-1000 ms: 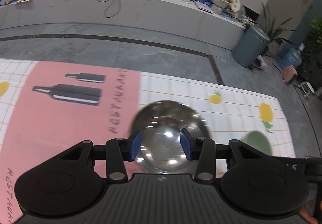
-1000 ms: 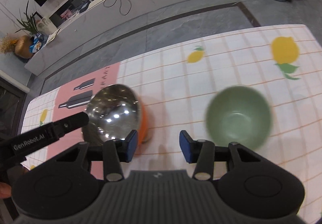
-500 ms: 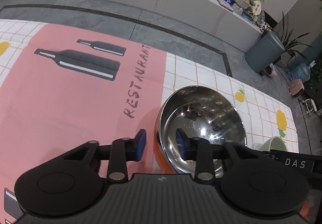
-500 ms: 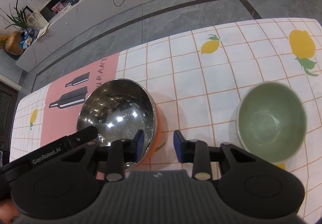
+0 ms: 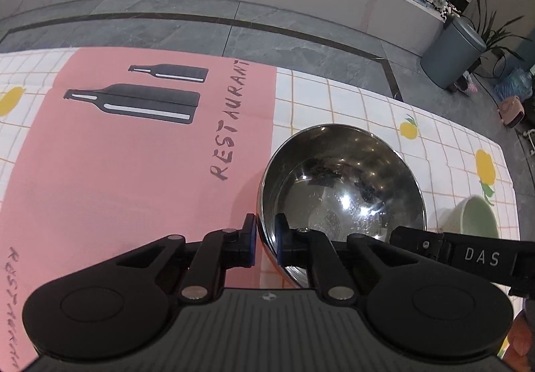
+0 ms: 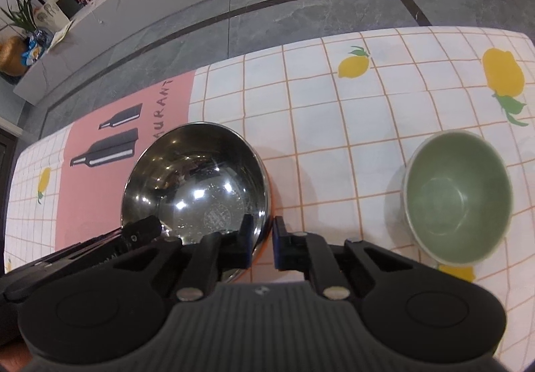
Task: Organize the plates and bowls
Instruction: 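Carry the orange bowl into the blue bowl and open the right gripper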
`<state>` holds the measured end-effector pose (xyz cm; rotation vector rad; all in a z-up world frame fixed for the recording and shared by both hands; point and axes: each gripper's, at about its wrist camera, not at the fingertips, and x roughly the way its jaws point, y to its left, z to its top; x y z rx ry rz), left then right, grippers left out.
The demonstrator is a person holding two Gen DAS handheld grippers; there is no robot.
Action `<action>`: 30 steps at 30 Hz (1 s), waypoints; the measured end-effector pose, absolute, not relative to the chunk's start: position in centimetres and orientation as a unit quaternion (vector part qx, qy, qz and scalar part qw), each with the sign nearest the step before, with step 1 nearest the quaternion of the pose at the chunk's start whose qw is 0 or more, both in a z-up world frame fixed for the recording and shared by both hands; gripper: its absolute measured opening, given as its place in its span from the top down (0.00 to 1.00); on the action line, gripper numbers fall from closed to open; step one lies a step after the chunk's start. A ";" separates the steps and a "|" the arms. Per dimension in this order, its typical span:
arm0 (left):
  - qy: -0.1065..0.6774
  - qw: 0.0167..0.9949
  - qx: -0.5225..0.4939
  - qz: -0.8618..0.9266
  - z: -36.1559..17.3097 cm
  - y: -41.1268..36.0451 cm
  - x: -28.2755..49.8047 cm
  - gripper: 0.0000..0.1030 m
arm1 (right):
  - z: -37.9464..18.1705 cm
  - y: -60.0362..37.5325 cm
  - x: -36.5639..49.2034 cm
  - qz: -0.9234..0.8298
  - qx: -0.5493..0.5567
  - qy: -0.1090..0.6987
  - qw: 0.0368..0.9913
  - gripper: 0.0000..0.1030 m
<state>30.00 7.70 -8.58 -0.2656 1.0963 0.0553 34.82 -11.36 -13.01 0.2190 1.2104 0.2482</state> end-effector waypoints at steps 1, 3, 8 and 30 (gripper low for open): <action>0.519 0.845 -0.124 0.027 -8.2 7.6 29.7 0.89 | -12.7 -11.4 34.5 0.117 0.098 0.564 0.812 0.92; 0.516 0.846 -0.128 0.031 -7.5 7.3 28.7 0.89 | -12.0 -11.6 33.7 0.117 0.095 0.562 0.813 0.92; 0.497 0.860 -0.113 0.034 -5.0 5.8 25.6 0.89 | -10.2 -12.7 30.8 0.120 0.100 0.554 0.818 0.93; 0.450 0.886 -0.097 -0.055 1.1 -3.1 10.0 0.87 | -3.9 -24.1 10.5 0.097 0.143 0.472 0.864 0.93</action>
